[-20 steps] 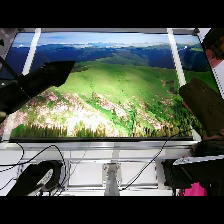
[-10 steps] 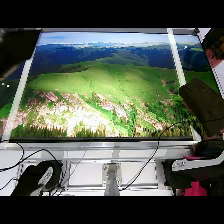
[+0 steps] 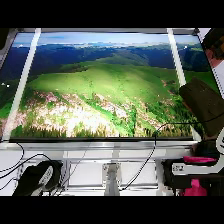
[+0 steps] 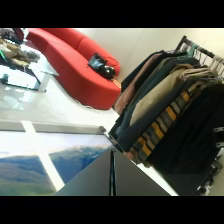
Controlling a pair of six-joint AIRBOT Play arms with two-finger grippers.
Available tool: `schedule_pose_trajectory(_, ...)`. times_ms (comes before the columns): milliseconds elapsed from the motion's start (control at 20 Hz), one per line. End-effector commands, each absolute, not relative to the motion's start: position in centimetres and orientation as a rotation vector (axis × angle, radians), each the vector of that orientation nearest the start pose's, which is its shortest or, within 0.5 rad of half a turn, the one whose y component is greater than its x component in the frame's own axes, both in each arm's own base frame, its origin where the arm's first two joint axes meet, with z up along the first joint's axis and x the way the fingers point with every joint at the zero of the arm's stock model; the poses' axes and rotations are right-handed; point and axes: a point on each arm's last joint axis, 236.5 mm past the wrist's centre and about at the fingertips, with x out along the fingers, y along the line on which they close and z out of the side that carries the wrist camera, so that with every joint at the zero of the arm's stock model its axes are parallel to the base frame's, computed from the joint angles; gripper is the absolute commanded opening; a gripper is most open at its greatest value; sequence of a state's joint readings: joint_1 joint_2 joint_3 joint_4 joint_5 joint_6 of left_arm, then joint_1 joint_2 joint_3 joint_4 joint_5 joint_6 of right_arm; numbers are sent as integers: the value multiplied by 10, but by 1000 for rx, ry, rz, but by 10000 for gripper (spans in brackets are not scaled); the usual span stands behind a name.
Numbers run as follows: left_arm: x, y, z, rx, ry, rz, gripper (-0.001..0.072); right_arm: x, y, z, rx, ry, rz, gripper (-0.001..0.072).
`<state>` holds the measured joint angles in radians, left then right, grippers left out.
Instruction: Fold the clothes and pants, and hang the long-sleeved shirts on hangers.
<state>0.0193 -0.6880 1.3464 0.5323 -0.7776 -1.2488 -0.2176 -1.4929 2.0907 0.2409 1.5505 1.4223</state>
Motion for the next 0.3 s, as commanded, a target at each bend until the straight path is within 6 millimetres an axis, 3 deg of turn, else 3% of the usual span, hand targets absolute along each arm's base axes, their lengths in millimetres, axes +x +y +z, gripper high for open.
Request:
schedule_pose_trajectory(0, 287, -138, 454, -474, -11, -664, 19, 336, 170, 465, 802, 463, 1469, 19)
schedule_pose_trajectory(250, 287, -138, 454, -473, -11, -664, 19, 338, 170, 462, 796, 470, 1457, 18)
